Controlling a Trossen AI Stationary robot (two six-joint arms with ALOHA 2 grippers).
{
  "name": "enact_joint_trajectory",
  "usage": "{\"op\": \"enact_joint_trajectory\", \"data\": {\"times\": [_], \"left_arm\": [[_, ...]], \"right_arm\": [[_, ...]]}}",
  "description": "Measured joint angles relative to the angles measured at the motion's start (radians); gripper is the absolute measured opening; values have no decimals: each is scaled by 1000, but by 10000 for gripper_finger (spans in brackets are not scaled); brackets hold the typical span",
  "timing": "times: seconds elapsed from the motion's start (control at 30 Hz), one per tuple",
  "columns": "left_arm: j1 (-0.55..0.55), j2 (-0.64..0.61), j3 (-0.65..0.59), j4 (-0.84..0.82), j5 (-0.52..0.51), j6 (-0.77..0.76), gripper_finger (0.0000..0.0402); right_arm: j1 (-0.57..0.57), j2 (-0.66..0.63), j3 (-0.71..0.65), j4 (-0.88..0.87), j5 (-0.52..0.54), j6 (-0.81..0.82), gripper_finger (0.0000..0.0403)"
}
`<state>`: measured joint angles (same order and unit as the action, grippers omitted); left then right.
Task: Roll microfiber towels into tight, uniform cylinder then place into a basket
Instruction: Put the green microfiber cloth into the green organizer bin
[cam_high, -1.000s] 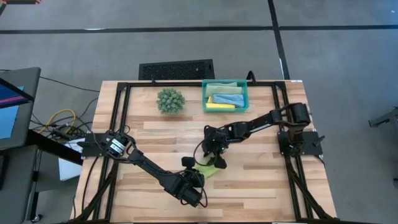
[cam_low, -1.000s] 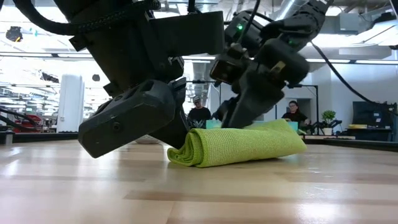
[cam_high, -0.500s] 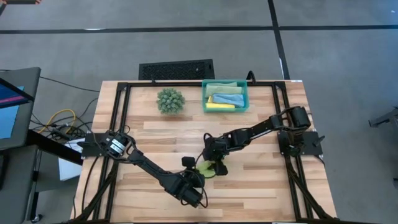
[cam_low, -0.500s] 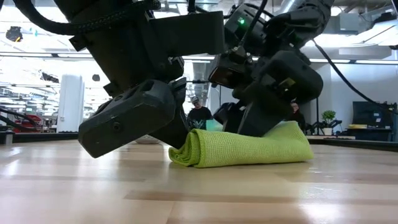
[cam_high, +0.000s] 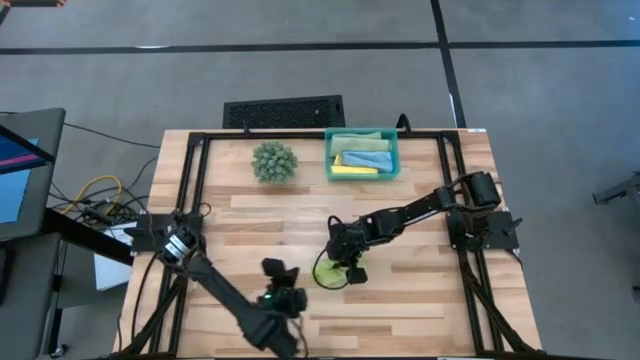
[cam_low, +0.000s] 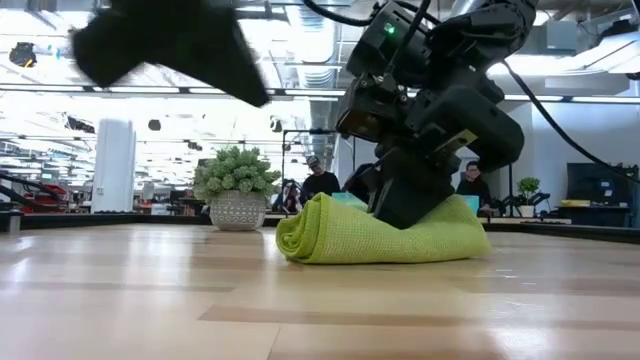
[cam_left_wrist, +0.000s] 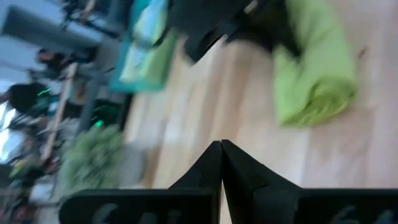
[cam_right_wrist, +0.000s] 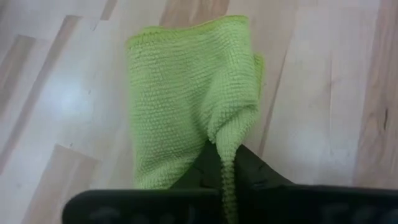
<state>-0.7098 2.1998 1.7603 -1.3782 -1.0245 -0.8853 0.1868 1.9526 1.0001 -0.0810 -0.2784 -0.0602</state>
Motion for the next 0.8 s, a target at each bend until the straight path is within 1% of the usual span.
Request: {"op": "enact_joint_trajectory", "data": {"times": [0.1, 0.13, 0.2, 0.27, 0.37, 0.53, 0.67, 0.7, 0.8], "left_arm": [[-40, 0, 0, -196, -4, -229, 0], [-49, -1, -3, -202, -9, -280, 0], [-67, -9, -24, -184, -19, -271, 0], [-77, -16, -26, -182, -29, -260, 0], [-79, -19, -26, -192, -30, -284, 0], [-77, -18, -26, -192, -17, -281, 0], [-76, -18, -26, -193, -5, -282, 0], [-76, -18, -26, -193, -5, -282, 0], [-76, -18, -26, -193, -5, -282, 0]], "right_arm": [[33, -29, -7, -26, 9, 8, 25], [47, -44, -8, -36, 12, 8, 30], [76, -78, -13, -75, 36, 8, 32], [101, -107, -15, -96, 52, 8, 26], [135, -175, -13, -124, 73, 8, 17], [177, -292, -12, -209, 230, 36, 21], [177, -414, -11, -283, 370, 35, 24], [171, -448, -11, -307, 420, 31, 21], [122, -550, -9, -371, 625, -9, 18]]}}
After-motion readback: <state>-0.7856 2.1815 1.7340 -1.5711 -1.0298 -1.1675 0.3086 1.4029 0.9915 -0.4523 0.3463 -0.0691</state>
